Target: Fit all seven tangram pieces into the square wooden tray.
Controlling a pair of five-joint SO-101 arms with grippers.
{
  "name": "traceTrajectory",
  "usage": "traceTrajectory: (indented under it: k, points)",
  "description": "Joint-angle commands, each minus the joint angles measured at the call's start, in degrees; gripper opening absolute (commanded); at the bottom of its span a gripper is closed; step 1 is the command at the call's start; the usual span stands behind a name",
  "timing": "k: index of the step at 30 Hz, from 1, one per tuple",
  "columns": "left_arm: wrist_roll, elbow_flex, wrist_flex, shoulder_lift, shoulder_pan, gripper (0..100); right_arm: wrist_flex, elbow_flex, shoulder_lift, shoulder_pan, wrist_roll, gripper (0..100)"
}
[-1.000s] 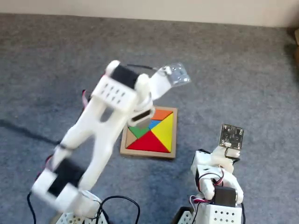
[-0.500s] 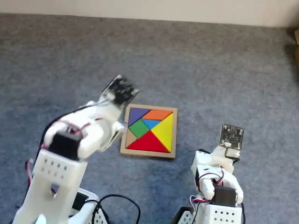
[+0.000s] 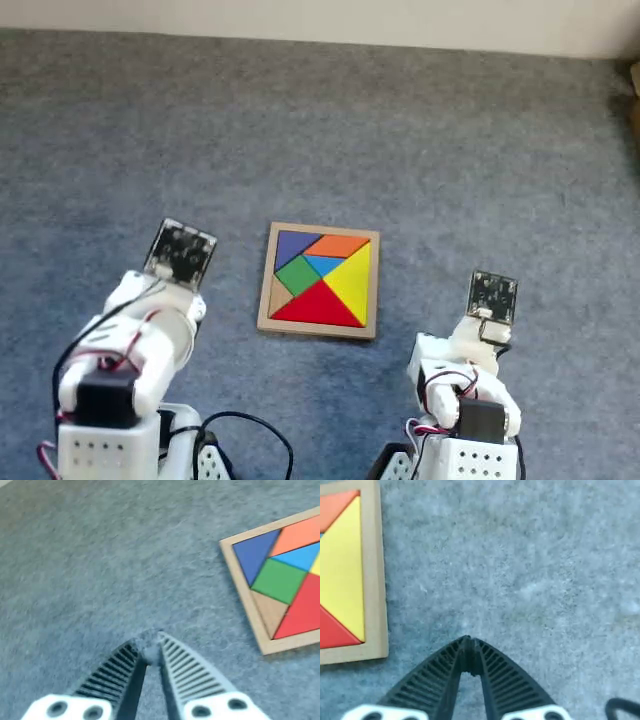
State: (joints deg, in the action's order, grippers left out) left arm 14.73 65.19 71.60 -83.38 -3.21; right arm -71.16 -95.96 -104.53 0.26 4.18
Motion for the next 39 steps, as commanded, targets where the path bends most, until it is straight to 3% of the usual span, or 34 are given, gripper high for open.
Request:
traceTrajectory:
  k: [1,7,20,29,39]
  points:
    - [-0.09,6.11,-0.97,-10.07,-1.89,1,-0.48,-5.67,-0.66,0.75,-0.53,0.6]
    - [-0.09,16.92,-1.23,-22.55,-4.53,1,-0.48,-5.67,-0.66,0.75,-0.53,0.6]
    - [-0.18,31.96,-10.90,-20.70,-12.88,1,-0.48,-5.67,-0.66,0.75,-0.53,0.6]
    - [-0.18,32.04,-11.43,-20.35,-12.97,1,-0.48,-5.67,-0.66,0.75,-0.53,0.6]
    - [-0.35,32.04,-5.36,-20.44,-12.97,1,-0.48,-5.67,-0.66,0.75,-0.53,0.6]
